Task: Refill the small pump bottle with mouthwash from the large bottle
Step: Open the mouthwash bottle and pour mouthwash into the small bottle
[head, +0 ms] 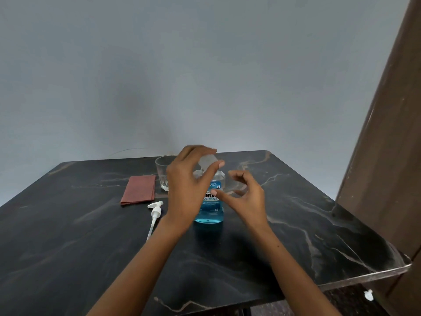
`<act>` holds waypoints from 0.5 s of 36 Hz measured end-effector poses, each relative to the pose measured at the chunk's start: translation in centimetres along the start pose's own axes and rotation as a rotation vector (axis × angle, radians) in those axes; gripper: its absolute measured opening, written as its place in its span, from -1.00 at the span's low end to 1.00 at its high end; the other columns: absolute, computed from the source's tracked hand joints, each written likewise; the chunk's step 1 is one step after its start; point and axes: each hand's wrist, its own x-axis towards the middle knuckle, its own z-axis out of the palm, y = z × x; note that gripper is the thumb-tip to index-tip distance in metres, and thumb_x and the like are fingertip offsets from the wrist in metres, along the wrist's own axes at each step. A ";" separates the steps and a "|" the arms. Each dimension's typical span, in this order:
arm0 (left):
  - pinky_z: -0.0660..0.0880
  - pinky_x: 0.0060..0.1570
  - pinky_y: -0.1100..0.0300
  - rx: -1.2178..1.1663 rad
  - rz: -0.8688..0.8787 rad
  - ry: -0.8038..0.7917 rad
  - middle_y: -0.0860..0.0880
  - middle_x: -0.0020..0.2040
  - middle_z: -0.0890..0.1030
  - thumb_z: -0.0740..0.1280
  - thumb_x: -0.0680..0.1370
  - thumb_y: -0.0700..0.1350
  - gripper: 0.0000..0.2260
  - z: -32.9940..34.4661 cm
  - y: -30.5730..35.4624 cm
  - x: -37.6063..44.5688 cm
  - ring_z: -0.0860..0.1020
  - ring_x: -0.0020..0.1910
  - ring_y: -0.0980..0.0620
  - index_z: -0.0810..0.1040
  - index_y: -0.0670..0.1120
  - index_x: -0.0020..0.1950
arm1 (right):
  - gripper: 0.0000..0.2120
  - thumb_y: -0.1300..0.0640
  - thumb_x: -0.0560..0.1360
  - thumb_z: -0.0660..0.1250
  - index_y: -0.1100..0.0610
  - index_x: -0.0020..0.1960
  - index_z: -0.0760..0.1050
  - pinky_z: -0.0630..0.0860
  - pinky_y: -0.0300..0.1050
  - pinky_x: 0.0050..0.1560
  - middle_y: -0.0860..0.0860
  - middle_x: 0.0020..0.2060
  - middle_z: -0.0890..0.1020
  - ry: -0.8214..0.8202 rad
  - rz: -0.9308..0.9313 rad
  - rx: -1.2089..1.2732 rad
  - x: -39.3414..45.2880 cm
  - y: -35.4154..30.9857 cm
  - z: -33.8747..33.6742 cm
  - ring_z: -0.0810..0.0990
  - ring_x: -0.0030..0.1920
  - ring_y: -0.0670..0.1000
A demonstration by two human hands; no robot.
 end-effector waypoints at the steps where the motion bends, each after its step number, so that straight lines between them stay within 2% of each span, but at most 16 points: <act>1: 0.46 -0.08 0.42 -0.031 -0.040 0.014 0.02 -0.05 0.63 0.51 0.42 -0.12 -0.83 -0.1 0.2 -0.7 0.56 -0.06 0.23 0.65 -0.08 -0.02 | -0.45 -0.09 0.18 0.60 -0.08 0.10 0.49 0.53 -0.29 0.00 -0.19 0.05 0.57 0.008 -0.046 0.006 0.0 -0.3 -0.2 0.52 0.12 -0.22; 5: 0.55 -0.15 0.36 -0.220 -0.260 0.029 0.03 -0.08 0.64 0.53 0.38 -0.08 -0.80 -0.5 0.6 -3.0 0.63 -0.10 0.15 0.58 0.11 -0.09 | -0.42 -0.11 0.22 0.56 0.00 0.17 0.46 0.50 -0.30 0.12 -0.15 0.12 0.56 -0.029 -0.302 -0.027 -0.6 -1.8 -1.3 0.52 0.19 -0.12; 8: 0.55 -0.32 0.36 -0.427 -0.436 0.016 0.02 -0.19 0.69 0.54 0.34 -0.11 -0.80 -0.5 0.9 -3.8 0.68 -0.17 0.09 0.59 -0.03 -0.10 | -0.50 -0.05 0.29 0.55 0.06 0.13 0.47 0.53 -0.21 0.09 -0.13 0.09 0.56 -0.066 -0.449 -0.043 -1.7 -2.7 -1.7 0.56 0.15 -0.06; 10: 0.54 -0.33 0.37 -0.511 -0.481 -0.002 0.06 -0.22 0.70 0.52 0.31 -0.09 -0.76 -0.5 1.0 -4.0 0.68 -0.22 0.11 0.59 -0.12 -0.10 | -0.63 0.04 0.35 0.54 0.10 0.08 0.50 0.57 -0.13 0.01 -0.09 0.05 0.57 -0.066 -0.511 -0.048 -2.4 -2.8 -1.8 0.58 0.11 -0.03; 12: 0.55 -0.29 0.34 -0.554 -0.495 -0.018 0.02 -0.21 0.70 0.52 0.30 -0.08 -0.72 -0.5 1.0 -4.3 0.69 -0.22 0.09 0.58 -0.17 -0.08 | -0.72 0.10 0.38 0.52 0.13 0.03 0.54 0.60 -0.09 -0.06 -0.05 0.03 0.58 -0.065 -0.518 -0.022 -2.9 -2.8 -2.1 0.59 0.08 0.00; 14: 0.55 -0.28 0.35 -0.569 -0.516 -0.032 -0.03 -0.19 0.70 0.52 0.29 -0.08 -0.70 -0.6 0.9 -4.6 0.69 -0.20 0.08 0.59 -0.19 -0.08 | -0.68 0.10 0.38 0.52 0.13 0.07 0.52 0.62 -0.06 -0.05 -0.05 0.04 0.58 -0.081 -0.455 0.023 -3.2 -2.8 -2.4 0.60 0.09 0.02; 18: 0.54 -0.29 0.40 -0.575 -0.540 -0.095 0.05 -0.20 0.71 0.49 0.31 -0.08 -0.72 -0.5 0.9 -5.2 0.69 -0.23 0.14 0.60 -0.19 -0.06 | -0.64 0.14 0.37 0.51 0.13 0.13 0.54 0.62 -0.10 -0.03 -0.05 0.08 0.57 -0.184 -0.357 0.076 -3.8 -2.9 -3.0 0.58 0.13 0.04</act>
